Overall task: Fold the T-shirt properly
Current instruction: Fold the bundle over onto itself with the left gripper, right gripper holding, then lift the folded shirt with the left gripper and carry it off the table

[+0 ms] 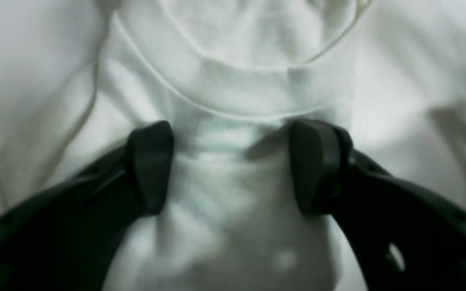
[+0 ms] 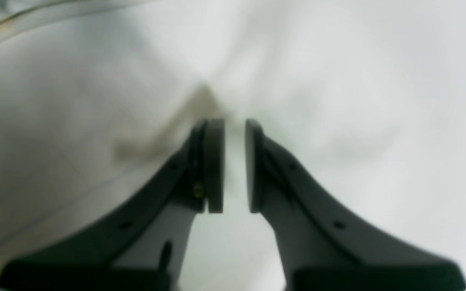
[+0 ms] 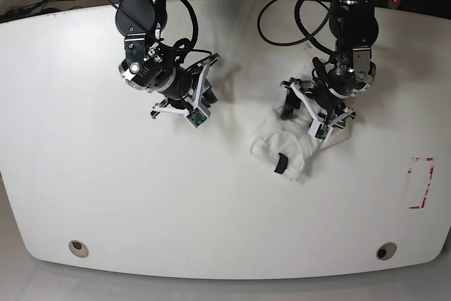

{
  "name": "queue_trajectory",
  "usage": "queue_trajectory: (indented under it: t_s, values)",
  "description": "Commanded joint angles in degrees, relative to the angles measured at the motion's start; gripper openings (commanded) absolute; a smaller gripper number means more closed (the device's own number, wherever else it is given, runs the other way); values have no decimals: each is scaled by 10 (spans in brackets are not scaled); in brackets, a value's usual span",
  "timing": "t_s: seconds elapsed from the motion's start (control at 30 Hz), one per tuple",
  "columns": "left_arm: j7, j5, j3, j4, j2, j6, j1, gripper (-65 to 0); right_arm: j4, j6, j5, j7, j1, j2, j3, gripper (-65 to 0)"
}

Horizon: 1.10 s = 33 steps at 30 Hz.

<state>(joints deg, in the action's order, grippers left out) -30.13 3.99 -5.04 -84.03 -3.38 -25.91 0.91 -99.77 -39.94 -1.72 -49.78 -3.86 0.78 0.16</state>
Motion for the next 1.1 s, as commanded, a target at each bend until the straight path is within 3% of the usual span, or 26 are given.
queue_trajectory:
  t_s: [0.0, 0.23, 0.5, 0.67, 0.9, 1.07]
  values:
    - [22, -6, -14, 28, -25, 5, -2, -222, -15, -1, -8, 11, 7, 1, 1, -574]
    - [27, -3, -114, 66, -62, 3, 3, -222, -28, -1, -8, 11, 7, 1, 1, -574]
    - [29, -3, -219, 149, -157, -3, 18, -222, -39, -1, -8, 11, 7, 1, 1, -574]
    - [32, -2, -289, 237, -235, -83, 5, -222, -59, -1, -8, 11, 5, 1, 1, -574]
    - [32, -2, -345, 297, -312, -133, -22, -222, -75, -1, -5, 13, -8, -6, 0, -574]
    - [29, -2, -375, 246, -323, -141, -23, -222, -73, -1, -8, 15, -8, -13, -3, -574]
